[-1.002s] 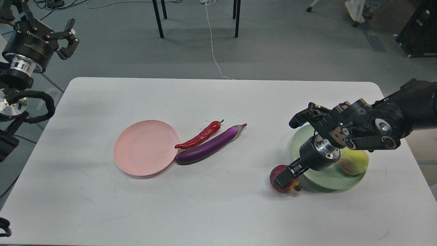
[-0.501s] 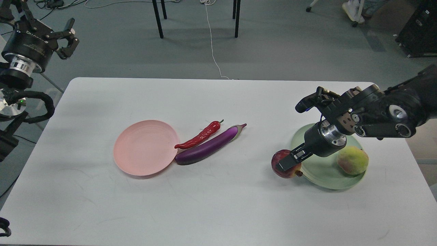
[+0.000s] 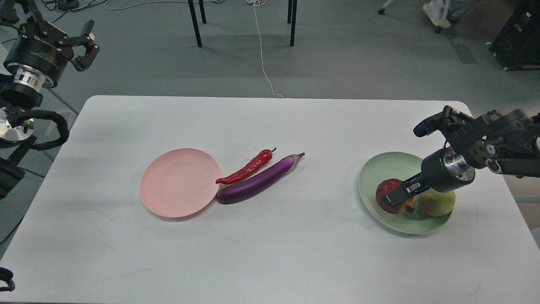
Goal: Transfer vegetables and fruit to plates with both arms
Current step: 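Lift the apple onto the green plate and open the right gripper, then withdraw the right gripper and bring the left gripper forward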
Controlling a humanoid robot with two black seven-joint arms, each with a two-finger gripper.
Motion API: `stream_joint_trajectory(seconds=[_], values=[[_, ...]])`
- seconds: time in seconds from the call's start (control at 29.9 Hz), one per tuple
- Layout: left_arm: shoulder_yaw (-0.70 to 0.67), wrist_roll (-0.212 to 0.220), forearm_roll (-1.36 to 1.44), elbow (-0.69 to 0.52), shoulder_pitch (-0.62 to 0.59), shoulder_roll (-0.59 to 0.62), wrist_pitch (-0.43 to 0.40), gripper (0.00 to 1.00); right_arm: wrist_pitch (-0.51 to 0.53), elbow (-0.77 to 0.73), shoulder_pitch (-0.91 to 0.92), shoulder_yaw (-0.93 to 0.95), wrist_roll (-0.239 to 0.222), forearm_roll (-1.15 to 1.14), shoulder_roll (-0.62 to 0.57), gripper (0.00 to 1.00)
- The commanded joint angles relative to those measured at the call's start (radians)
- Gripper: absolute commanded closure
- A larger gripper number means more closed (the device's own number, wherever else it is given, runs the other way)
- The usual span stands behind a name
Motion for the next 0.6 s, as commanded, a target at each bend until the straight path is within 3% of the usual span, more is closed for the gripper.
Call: stream_joint_trajectory(seconds=[0.0, 0.1, 0.17, 0.43, 0.57], values=[[0.002, 0.008, 0.007, 0.003, -0.017, 0.002, -0.002, 0.02, -0.007, -0.004, -0.012, 0.010, 0.000, 0.003, -0.004, 0.18], [0.003, 0.010, 0.019, 0.005, -0.043, 0.002, 0.000, 0.02, -0.008, -0.005, -0.013, 0.042, 0.000, 0.004, -0.032, 0.05], [0.008, 0.012, 0.025, 0.005, -0.052, 0.000, 0.000, 0.02, -0.008, -0.011, -0.015, 0.071, 0.000, 0.003, -0.070, 0.02], [0.124, 0.012, 0.117, 0.005, -0.135, -0.004, 0.000, 0.02, 0.007, -0.074, -0.049, 0.253, 0.008, 0.017, -0.182, 0.01], [0.209, 0.013, 0.148, -0.002, -0.192, -0.001, -0.007, 0.02, 0.002, -0.079, -0.098, 0.439, 0.003, 0.044, -0.252, 0.01]])
